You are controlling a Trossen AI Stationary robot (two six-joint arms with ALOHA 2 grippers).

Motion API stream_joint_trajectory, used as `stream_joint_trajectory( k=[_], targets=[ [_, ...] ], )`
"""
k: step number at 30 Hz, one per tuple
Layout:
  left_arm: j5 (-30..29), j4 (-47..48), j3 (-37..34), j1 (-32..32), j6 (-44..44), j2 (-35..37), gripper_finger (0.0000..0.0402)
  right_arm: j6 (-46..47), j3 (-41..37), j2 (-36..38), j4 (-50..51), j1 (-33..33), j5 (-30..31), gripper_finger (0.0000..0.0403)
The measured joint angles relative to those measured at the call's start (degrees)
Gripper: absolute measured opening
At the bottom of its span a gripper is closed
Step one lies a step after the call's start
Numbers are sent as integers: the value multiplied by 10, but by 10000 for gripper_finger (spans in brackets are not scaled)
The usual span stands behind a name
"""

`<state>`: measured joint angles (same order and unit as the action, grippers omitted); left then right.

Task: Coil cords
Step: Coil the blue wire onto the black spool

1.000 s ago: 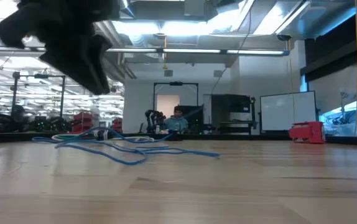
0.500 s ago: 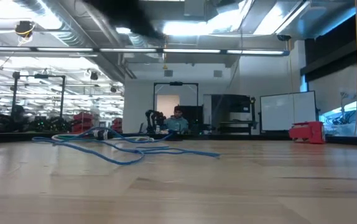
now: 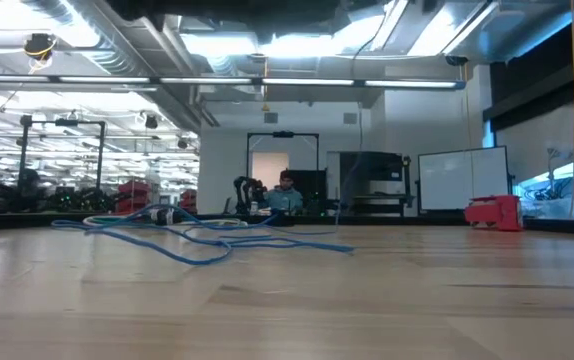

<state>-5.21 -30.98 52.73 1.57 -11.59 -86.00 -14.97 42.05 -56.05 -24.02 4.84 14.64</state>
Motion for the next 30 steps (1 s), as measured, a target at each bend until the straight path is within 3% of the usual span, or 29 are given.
stream_joint_trajectory(
  k=[3,9,16,19,25,30],
  targets=[
    [3,28,0,2,18,0,128,21,-37,-23,-61,-5,-55,5],
    [8,30,0,32,-8,0,128,11,-57,-79,-139,-62,-62,5],
    [-21,38,0,49,-50,-19,127,-20,-28,-98,-150,-121,-62,5],
    [-55,39,2,54,-73,-28,127,-20,-27,-98,-151,-130,-62,5],
    [-59,44,11,76,-114,-41,127,-20,-27,-98,-147,-131,-62,5],
    [-59,148,57,95,-112,-42,127,-20,-27,-98,-143,-131,-62,5]
  ],
)
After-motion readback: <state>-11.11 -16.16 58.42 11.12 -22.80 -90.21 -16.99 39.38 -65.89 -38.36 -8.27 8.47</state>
